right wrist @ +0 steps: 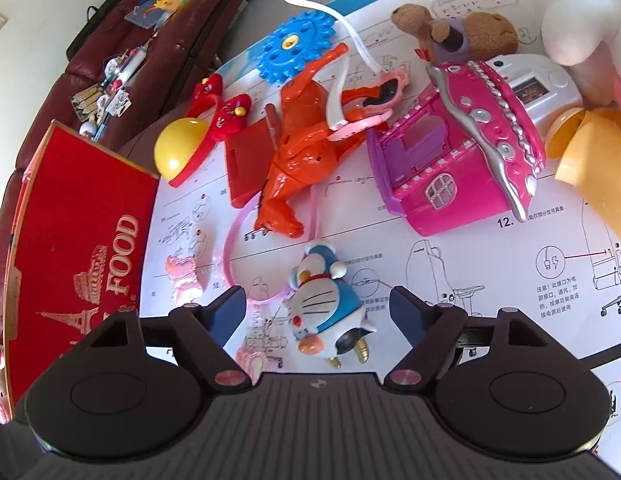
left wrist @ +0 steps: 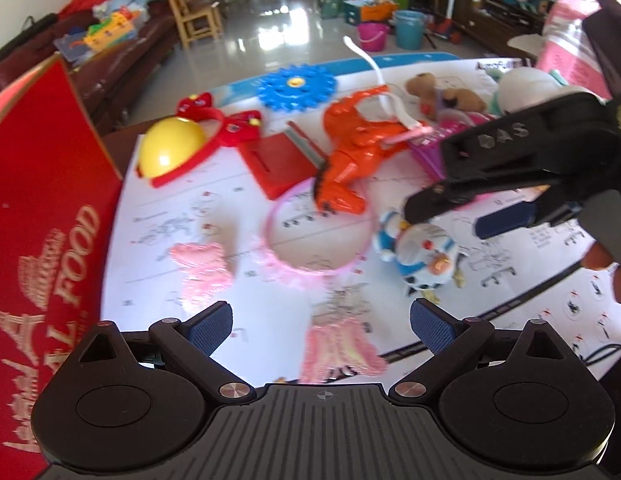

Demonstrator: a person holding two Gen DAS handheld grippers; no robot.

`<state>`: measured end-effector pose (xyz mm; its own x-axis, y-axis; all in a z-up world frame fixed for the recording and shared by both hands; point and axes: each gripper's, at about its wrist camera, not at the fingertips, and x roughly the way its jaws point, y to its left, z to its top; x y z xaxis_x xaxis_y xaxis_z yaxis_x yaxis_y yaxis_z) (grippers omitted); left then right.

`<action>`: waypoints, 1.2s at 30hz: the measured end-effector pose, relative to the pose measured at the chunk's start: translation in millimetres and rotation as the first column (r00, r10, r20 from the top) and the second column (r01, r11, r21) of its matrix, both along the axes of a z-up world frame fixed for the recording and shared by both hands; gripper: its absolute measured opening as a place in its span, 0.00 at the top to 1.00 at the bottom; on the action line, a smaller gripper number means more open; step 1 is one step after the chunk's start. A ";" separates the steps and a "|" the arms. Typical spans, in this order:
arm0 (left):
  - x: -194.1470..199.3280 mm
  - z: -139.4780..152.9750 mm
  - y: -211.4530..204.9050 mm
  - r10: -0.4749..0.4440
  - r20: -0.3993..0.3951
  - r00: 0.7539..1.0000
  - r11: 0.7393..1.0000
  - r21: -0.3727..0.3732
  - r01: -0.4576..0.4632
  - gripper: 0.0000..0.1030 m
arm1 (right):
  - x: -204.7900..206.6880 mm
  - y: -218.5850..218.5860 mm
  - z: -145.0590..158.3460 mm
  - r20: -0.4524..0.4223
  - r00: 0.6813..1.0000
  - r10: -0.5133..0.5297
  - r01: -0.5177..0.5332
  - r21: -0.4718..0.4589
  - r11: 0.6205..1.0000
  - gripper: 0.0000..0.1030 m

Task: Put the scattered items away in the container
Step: 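Move both grippers back over the table toward the Doraemon figure, then lower the left gripper around the Doraemon figure while the right gripper approaches it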

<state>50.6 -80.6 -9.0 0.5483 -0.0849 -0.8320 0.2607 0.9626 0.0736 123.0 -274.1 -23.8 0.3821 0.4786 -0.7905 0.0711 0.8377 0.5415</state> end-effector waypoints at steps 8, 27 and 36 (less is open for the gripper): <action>10.7 -7.4 -7.7 -0.020 -0.041 0.999 0.999 -0.043 0.018 0.03 | -4.0 11.7 -14.3 -0.060 0.998 0.033 -0.023 0.163 0.986 0.20; 49.0 -27.3 -49.8 -0.114 -0.103 0.988 0.993 -0.027 0.112 0.12 | -6.9 -18.7 -17.2 -0.068 0.994 -0.080 0.087 0.121 0.989 0.19; 50.1 -45.3 -55.7 -0.133 -0.164 0.977 0.991 -0.038 0.129 0.40 | -5.1 -23.4 -20.3 -0.072 0.993 -0.088 0.095 0.099 0.991 0.20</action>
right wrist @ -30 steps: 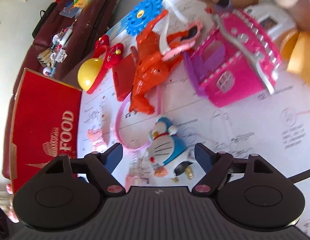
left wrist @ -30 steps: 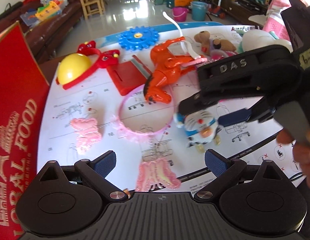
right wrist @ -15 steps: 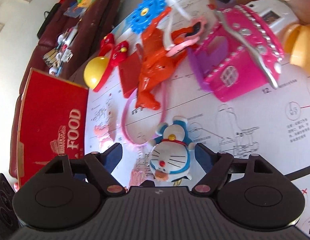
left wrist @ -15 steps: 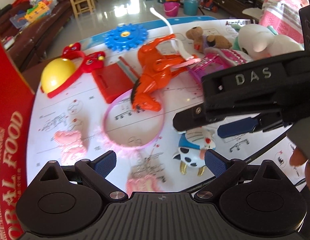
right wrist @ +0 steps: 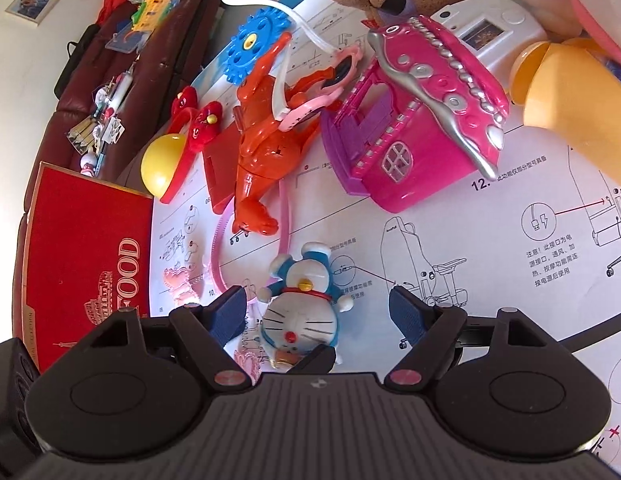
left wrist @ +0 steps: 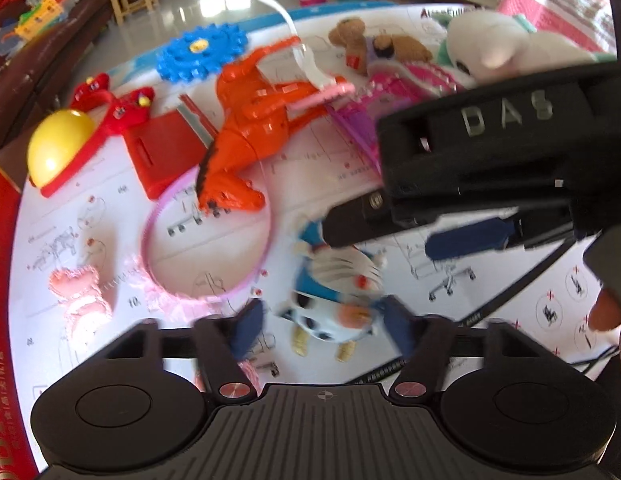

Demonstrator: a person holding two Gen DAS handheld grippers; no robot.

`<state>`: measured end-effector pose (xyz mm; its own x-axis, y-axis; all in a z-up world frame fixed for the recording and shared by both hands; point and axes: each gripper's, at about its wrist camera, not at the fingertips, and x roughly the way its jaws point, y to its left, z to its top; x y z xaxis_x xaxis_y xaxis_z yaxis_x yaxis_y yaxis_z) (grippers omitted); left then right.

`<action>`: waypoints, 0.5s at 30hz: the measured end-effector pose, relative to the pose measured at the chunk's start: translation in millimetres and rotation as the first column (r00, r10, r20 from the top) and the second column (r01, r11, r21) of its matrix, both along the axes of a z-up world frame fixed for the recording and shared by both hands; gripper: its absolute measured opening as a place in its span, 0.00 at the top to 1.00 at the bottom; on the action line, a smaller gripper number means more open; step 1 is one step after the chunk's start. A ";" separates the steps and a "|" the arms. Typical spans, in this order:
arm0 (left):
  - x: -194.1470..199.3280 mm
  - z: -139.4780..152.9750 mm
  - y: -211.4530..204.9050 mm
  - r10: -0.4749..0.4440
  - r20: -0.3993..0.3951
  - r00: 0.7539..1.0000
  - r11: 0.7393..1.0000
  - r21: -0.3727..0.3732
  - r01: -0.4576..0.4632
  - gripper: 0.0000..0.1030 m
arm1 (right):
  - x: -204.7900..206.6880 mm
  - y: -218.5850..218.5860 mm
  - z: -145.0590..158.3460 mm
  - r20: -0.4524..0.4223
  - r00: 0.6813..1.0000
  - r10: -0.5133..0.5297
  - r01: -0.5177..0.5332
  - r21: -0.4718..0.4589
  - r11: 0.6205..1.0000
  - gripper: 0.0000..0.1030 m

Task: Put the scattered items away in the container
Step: 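Lower the left gripper around the Doraemon figure while the right gripper approaches it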

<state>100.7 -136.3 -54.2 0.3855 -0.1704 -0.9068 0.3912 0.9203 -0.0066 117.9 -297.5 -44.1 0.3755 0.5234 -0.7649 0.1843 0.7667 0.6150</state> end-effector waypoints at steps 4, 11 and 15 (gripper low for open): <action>-1.7 -3.3 4.0 0.007 -0.012 1.000 1.000 0.004 -0.007 0.42 | 3.4 6.6 2.9 0.012 1.000 0.025 -0.025 -0.027 0.999 0.24; -2.9 -2.6 7.5 0.003 -0.008 1.000 1.000 0.005 -0.003 0.42 | 12.7 25.7 5.3 0.026 0.996 0.084 -0.082 -0.084 0.993 0.37; -5.1 -1.5 8.0 -0.007 0.005 1.000 1.000 0.012 0.006 0.42 | 15.9 36.7 1.8 0.033 0.993 0.113 -0.109 -0.092 0.990 0.51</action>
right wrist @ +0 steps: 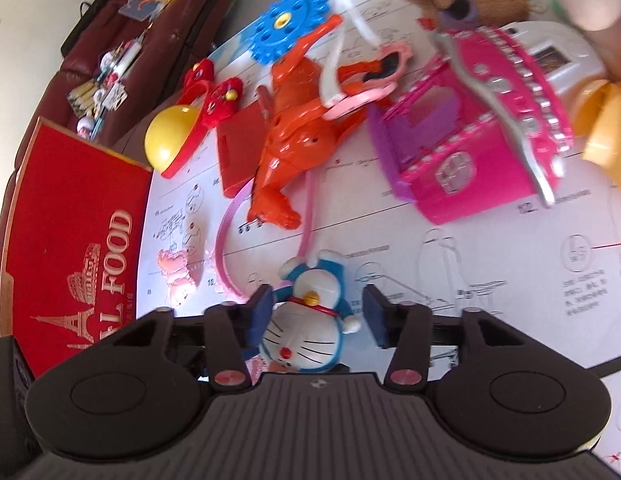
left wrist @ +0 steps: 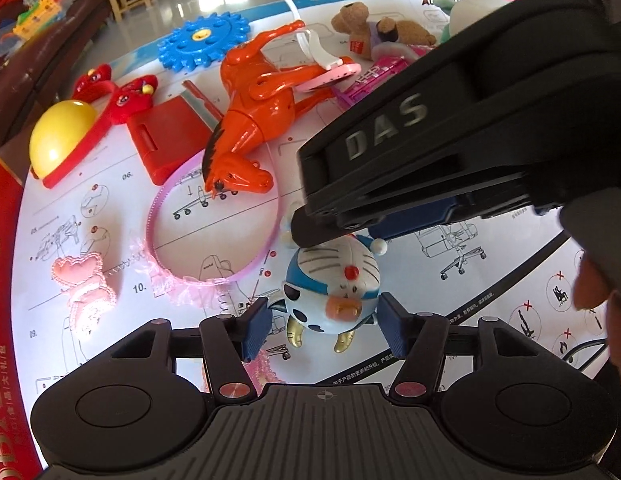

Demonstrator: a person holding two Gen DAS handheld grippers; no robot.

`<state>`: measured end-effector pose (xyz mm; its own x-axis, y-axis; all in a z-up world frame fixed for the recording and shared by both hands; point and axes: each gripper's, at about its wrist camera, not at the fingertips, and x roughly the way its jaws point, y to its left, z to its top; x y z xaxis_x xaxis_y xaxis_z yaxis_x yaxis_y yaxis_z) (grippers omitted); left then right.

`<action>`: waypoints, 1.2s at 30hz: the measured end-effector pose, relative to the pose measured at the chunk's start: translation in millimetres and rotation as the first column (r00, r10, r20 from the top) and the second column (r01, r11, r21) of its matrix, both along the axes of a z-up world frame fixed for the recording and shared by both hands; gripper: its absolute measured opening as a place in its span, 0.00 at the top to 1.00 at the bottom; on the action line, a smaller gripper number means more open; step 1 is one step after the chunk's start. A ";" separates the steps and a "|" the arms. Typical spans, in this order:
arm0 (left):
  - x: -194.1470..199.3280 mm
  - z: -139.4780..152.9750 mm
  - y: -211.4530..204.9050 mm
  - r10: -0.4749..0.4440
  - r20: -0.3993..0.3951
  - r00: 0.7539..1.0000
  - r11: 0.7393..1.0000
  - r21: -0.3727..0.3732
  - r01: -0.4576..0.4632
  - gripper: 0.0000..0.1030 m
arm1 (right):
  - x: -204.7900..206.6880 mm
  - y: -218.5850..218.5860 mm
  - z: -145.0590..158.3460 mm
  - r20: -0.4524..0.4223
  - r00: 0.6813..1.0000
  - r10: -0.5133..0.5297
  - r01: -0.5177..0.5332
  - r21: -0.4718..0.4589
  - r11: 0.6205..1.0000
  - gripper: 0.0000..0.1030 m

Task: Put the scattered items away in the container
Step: 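Lower the left gripper around the Doraemon figure while the right gripper approaches it, then close the left gripper on the Doraemon figure while the right gripper grips it too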

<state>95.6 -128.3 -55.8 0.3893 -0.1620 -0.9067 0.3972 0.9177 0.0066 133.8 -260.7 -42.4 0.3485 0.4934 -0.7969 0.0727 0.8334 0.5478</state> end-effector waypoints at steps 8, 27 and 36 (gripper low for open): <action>-9.2 -0.7 3.5 -0.031 -0.006 0.999 0.999 -0.012 0.031 0.42 | -12.2 6.3 6.7 0.034 0.999 0.043 -0.042 -0.023 0.999 0.62; -48.6 -2.9 21.8 -0.129 -0.054 0.990 0.984 -0.134 0.120 0.42 | -47.2 -13.4 -4.2 -0.064 0.998 -0.009 0.014 0.079 0.997 0.56; -48.6 -2.3 20.1 -0.126 -0.053 0.991 0.985 -0.127 0.119 0.41 | -49.2 -4.6 -8.2 -0.062 0.998 -0.013 0.017 0.052 0.998 0.36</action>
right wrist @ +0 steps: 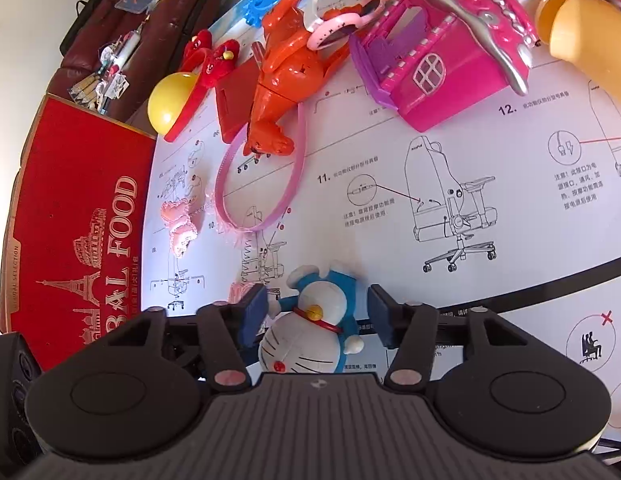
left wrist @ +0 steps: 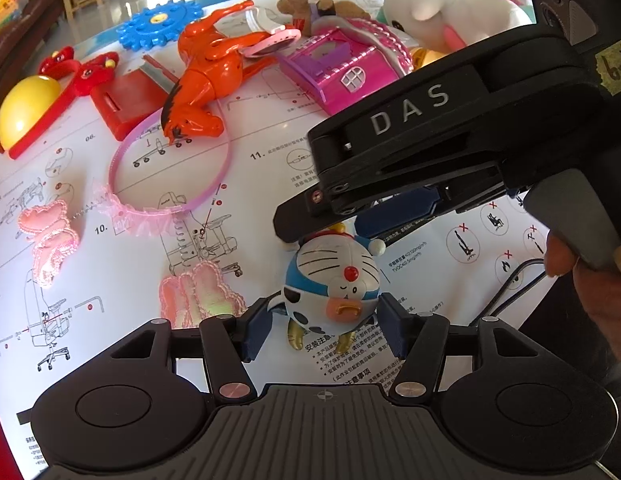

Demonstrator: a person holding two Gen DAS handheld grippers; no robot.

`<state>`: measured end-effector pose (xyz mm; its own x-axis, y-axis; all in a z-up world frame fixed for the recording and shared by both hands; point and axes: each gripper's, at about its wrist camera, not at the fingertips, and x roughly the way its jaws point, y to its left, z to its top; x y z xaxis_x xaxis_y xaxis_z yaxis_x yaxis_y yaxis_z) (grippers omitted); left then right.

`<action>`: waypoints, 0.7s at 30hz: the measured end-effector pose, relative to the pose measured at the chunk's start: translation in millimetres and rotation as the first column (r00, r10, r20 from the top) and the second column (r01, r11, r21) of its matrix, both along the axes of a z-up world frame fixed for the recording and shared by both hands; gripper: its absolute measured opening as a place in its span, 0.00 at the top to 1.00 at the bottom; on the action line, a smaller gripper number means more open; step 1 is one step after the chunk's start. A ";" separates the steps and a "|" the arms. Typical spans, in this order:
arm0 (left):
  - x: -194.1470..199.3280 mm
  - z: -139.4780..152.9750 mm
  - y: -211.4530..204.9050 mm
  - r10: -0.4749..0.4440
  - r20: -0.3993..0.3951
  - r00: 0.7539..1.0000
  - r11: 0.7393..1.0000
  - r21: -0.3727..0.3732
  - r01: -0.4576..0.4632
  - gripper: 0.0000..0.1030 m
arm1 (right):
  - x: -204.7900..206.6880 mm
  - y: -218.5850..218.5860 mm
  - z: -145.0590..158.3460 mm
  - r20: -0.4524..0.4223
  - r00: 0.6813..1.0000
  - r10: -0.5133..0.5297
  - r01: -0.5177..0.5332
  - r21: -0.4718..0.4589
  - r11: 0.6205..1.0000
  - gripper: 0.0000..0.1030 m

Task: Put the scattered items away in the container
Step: 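Close the left gripper on the Doraemon figure while the right gripper grips it too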

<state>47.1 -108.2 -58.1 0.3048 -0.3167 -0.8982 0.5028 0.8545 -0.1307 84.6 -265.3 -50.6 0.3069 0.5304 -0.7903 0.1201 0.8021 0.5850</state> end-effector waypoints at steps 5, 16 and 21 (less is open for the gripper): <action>1.1 -0.5 -1.8 -0.001 -0.004 1.000 1.000 0.002 0.001 0.42 | -1.6 5.3 0.5 0.007 1.000 0.022 -0.022 0.002 1.000 0.36; -1.7 -4.2 -8.1 -0.005 0.022 1.000 0.997 0.071 0.004 0.24 | -7.2 8.9 -1.9 0.024 0.999 0.041 -0.041 -0.015 0.999 0.43; -0.7 -4.2 -11.4 -0.008 0.035 0.999 0.996 0.083 0.005 0.34 | -9.0 4.3 -2.3 0.016 1.000 0.025 -0.025 -0.001 1.000 0.44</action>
<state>46.4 -119.7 -62.2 0.3347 -0.2432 -0.9104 0.5114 0.8584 -0.0413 75.7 -261.0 -52.9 0.3057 0.5376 -0.7859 0.0905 0.8052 0.5860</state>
